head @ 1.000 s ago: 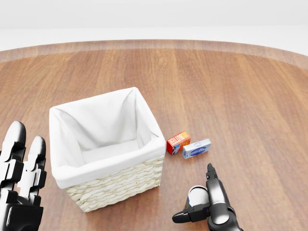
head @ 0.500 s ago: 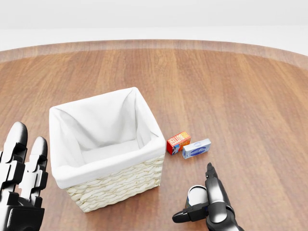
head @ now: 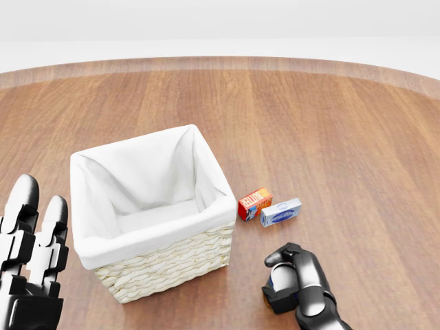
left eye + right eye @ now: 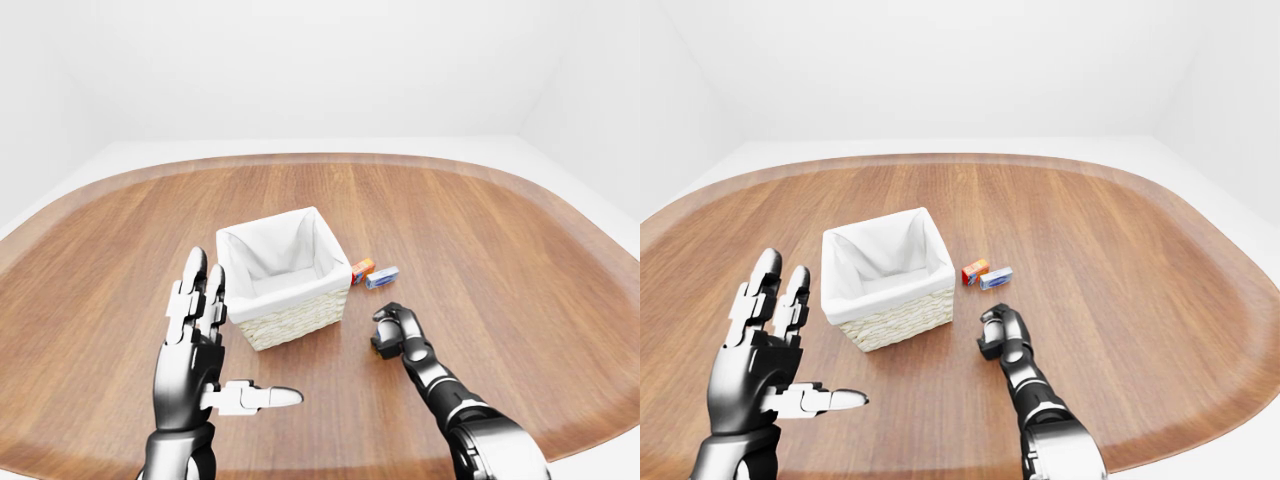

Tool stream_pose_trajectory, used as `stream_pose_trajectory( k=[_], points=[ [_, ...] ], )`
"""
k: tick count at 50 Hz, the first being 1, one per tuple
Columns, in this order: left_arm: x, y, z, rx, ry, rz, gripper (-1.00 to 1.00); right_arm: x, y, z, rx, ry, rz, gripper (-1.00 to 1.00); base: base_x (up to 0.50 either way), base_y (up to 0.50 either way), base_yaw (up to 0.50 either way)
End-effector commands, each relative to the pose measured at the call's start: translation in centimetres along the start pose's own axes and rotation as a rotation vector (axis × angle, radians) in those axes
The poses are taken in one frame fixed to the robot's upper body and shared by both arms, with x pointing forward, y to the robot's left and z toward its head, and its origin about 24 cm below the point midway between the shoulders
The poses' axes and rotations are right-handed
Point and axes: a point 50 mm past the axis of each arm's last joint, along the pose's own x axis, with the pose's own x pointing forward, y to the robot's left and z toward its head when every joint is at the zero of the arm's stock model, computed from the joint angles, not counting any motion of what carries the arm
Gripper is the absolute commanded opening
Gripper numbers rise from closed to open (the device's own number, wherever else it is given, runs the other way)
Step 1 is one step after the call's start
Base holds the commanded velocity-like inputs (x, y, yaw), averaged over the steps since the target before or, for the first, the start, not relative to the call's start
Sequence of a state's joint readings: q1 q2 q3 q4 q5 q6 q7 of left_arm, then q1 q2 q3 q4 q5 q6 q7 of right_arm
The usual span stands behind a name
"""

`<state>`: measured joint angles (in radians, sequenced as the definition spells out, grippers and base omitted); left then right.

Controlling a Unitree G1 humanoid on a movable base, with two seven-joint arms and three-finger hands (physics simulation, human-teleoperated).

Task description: Pick up the alphabet soup and put it in the basket.

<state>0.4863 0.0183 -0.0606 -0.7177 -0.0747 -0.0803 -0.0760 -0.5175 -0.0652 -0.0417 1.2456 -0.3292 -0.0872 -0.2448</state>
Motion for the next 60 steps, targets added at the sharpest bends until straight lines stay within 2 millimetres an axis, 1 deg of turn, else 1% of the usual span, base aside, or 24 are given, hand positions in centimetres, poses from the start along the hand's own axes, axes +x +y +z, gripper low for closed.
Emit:
stream_pose_trajectory(
  k=[1,21,60],
  points=[
    [-0.1,0.0,0.1,0.0,-0.004,-0.001,1.0,-0.7,1.8,-1.4,-0.01,0.054,0.021,-1.0,0.0,0.0,0.0],
    [0.0,0.1,0.1,0.001,-0.007,0.004,1.0,-0.7,1.6,-1.6,0.024,0.068,0.03,-1.0,0.0,0.0,0.0],
    [-0.1,0.0,0.1,-0.004,-0.004,0.001,1.0,-0.4,-0.3,-0.1,0.116,-0.029,-0.009,-1.0,0.0,0.0,0.0]
  ],
)
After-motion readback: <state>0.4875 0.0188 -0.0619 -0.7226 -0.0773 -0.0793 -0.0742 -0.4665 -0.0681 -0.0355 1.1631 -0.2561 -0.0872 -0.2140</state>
